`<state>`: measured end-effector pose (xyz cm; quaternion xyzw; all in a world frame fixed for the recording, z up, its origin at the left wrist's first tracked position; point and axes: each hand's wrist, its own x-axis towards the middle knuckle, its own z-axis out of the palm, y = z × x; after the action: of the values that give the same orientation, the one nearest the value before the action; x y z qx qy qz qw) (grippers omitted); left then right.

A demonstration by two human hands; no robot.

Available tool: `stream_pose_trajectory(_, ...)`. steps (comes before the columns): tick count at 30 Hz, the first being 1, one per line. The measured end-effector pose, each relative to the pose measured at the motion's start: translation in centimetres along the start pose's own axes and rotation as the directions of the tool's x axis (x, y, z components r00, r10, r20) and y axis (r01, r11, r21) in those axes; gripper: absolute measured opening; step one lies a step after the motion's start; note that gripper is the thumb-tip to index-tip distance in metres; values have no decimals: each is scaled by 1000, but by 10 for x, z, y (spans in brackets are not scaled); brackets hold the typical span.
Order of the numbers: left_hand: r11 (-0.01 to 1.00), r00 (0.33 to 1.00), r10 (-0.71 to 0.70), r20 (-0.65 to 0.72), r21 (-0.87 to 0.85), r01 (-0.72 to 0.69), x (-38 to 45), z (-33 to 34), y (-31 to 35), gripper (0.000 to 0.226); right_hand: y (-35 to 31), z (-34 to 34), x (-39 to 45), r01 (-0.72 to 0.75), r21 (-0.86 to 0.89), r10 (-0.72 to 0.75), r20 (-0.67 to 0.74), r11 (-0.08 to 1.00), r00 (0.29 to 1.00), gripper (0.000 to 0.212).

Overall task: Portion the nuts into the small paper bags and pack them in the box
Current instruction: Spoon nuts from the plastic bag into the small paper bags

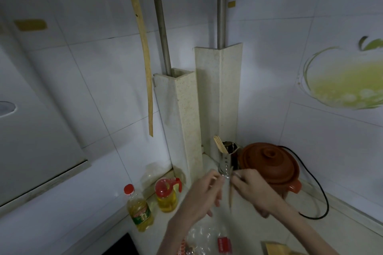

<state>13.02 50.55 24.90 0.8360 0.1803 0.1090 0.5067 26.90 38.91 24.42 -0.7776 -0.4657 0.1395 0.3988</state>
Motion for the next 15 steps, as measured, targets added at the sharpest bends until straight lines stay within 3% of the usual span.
stream_pose_trajectory(3, 997, 1000, -19, 18, -80, 20, 3, 10, 5, 30, -7, 16, 1, 74, 69, -74, -10, 995, 997, 48)
stream_pose_trajectory(7, 997, 994, 23, 103, -76, -15, 1, 5, 2, 20, -7, 10, -1, 96, 119, -96, -8, 988, 995, 42)
stream_pose_trajectory(10, 998, 995, 19, 93, -64, -13, 1, 4, -1, 22, -12, 12, -4, 116, 122, -122, 43, 986, 992, 43)
stream_pose_trajectory(15, 998, 996, 29, 90, -60, -24, 3, 4, 2, 24, -14, 13, -6, 73, 211, -89, 69, 975, 994, 41)
